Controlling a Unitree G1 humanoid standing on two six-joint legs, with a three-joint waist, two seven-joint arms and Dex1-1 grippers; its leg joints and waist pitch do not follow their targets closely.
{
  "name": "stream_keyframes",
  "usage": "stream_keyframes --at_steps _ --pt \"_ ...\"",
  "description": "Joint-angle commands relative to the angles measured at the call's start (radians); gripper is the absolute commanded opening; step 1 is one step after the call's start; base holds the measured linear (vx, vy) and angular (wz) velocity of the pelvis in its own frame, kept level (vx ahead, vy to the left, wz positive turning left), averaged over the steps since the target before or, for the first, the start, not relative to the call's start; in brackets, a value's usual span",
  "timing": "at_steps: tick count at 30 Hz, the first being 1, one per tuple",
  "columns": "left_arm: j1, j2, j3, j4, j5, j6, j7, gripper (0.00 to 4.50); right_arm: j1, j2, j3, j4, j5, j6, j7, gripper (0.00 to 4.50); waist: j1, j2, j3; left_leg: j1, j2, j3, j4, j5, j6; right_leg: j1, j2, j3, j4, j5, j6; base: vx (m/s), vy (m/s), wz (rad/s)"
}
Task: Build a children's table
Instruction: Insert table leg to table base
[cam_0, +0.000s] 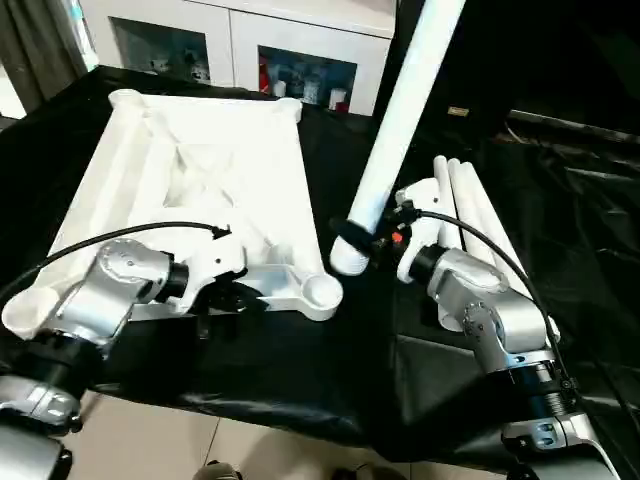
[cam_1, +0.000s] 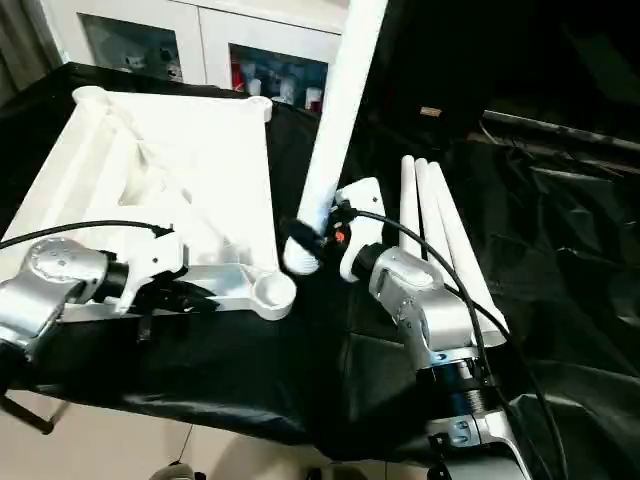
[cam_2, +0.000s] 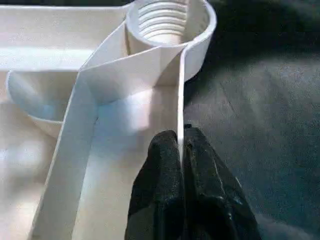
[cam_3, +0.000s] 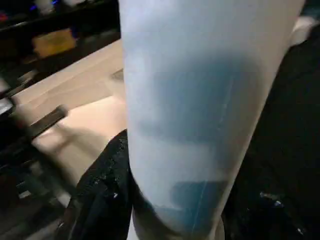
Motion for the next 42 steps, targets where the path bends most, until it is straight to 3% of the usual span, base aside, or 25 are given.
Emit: stream_keyframes --at_steps 1,2,3,11,19,27,39,42 --pt "-0.025 -0.061 0.016 0.017 -0.021 0.001 0.058 0.0 -0.007 -0.019 0.01 -0.004 -0.017 0.008 0.006 1.89 0.002 0.019 -0.073 0.006 0.012 0.006 -0.073 -0.141 -0.031 0.061 -0.058 0.033 -0.058 -0.094 -0.217 0.0 0.0 0.0" --pt "-0.028 -0.069 0.017 0.02 -0.022 0.002 0.063 0.0 -0.009 -0.02 0.01 0.001 -0.021 0.006 0.005 1.89 0.004 0.021 -0.072 0.005 0.012 0.006 -0.073 -0.14 -0.03 0.06 -0.058 0.034 -0.061 -0.108 -0.214 0.0 0.0 0.0" --pt "-0.035 -0.095 0.018 0.026 -0.025 0.002 0.075 0.0 -0.018 -0.019 0.008 0.016 -0.024 0.002 0.007 1.89 0.004 0.015 -0.072 0.004 0.012 0.007 -0.072 -0.137 -0.027 0.059 -0.058 0.034 -0.062 -0.117 -0.21 0.0 0.0 0.0" --pt "-0.037 -0.141 0.0 0.06 0.008 -0.02 0.095 0.0 -0.064 -0.018 0.019 0.086 -0.051 -0.024 0.006 1.89 0.005 0.017 -0.072 0.004 0.012 0.006 -0.072 -0.13 -0.021 0.057 -0.058 0.034 -0.064 -0.143 -0.198 0.0 0.0 0.0" --pt "-0.033 -0.12 -0.031 0.063 0.045 -0.03 0.078 0.0 -0.094 0.0 0.017 0.156 -0.062 -0.047 0.006 1.89 0.004 0.017 -0.073 0.004 0.012 0.005 -0.073 -0.123 -0.02 0.058 -0.058 0.032 -0.062 -0.126 -0.197 0.0 0.0 0.0" --pt "-0.047 -0.119 -0.028 0.071 0.052 -0.005 0.061 0.0 -0.112 -0.009 0.051 0.235 -0.094 -0.044 0.036 1.89 0.001 0.015 -0.071 0.005 0.014 0.004 -0.075 -0.156 -0.029 0.054 -0.059 0.032 -0.067 -0.173 -0.193 0.0 0.0 0.0" --pt "-0.059 -0.117 -0.025 0.091 0.069 -0.013 0.057 0.0 -0.112 -0.018 0.03 0.24 -0.088 -0.023 0.056 1.89 0.002 0.019 -0.075 0.007 0.014 0.003 -0.076 -0.163 -0.03 0.056 -0.058 0.031 -0.065 -0.135 -0.208 0.0 0.0 0.0" --pt "-0.066 -0.122 -0.023 0.101 0.069 -0.022 0.052 0.0 -0.116 0.004 -0.008 0.265 -0.065 -0.046 0.038 1.89 0.003 0.023 -0.075 0.008 0.013 0.002 -0.076 -0.171 -0.033 0.056 -0.058 0.031 -0.066 -0.141 -0.209 0.0 0.0 0.0"
